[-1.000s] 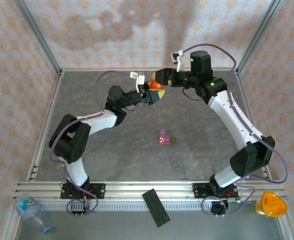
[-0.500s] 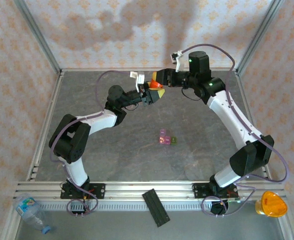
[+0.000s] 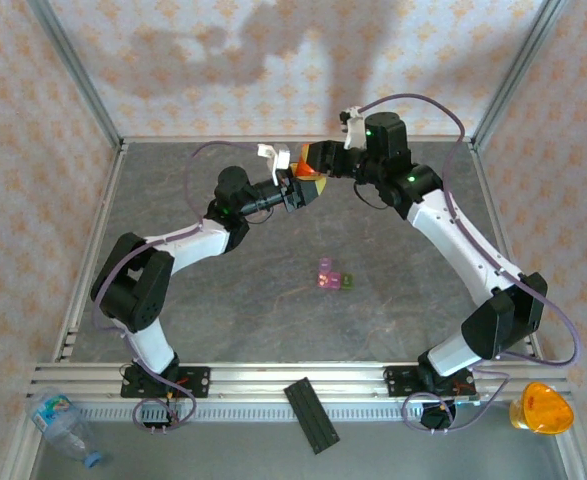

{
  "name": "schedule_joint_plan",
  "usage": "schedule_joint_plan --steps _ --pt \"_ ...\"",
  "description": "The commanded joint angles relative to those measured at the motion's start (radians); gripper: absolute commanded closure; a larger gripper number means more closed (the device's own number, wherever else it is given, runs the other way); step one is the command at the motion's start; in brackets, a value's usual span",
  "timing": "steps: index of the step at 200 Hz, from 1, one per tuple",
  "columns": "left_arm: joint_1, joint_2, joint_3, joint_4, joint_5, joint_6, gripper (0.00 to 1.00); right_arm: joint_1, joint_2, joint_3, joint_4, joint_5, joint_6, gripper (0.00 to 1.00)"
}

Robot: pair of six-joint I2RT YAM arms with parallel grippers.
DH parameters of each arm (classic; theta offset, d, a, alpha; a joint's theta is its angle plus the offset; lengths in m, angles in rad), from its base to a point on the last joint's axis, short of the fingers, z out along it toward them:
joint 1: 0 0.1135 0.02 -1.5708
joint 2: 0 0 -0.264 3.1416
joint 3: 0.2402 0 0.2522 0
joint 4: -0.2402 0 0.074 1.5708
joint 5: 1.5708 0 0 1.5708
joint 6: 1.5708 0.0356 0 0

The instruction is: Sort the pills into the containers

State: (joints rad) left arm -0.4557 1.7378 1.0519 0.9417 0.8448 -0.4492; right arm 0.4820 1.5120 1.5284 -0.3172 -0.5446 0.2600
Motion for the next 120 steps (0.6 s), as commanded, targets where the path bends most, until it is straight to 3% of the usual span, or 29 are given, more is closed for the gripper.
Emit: schedule_joint_plan --steps 1,39,65,71,91,113,120 --pt "-0.011 -0.036 -0.009 -0.001 -0.034 0.071 0.70 0.050 -0.017 0.000 0.030 -0.036 0.057 0.79" --pt "0.003 -0.057 -0.035 0.021 -0.038 0.046 0.57 0.051 -0.036 -0.021 0.077 0.011 0.078 0.79" --pt "0.009 -0.073 -0.067 0.073 -0.052 0.036 0.42 0.051 -0.050 -0.024 0.085 0.058 0.081 0.80" --pt "0.011 -0.077 -0.072 0.074 -0.053 0.037 0.34 0.050 -0.053 -0.024 0.085 0.076 0.080 0.80" --pt "0.011 -0.087 -0.087 0.080 -0.051 0.038 0.27 0.048 -0.063 -0.028 0.080 0.136 0.074 0.80" --pt "0.011 -0.106 -0.107 0.081 -0.054 0.045 0.02 0.038 -0.069 -0.032 0.075 0.170 0.071 0.80" --pt "0.012 -0.111 -0.113 0.078 -0.056 0.049 0.00 0.034 -0.072 -0.036 0.073 0.184 0.069 0.80"
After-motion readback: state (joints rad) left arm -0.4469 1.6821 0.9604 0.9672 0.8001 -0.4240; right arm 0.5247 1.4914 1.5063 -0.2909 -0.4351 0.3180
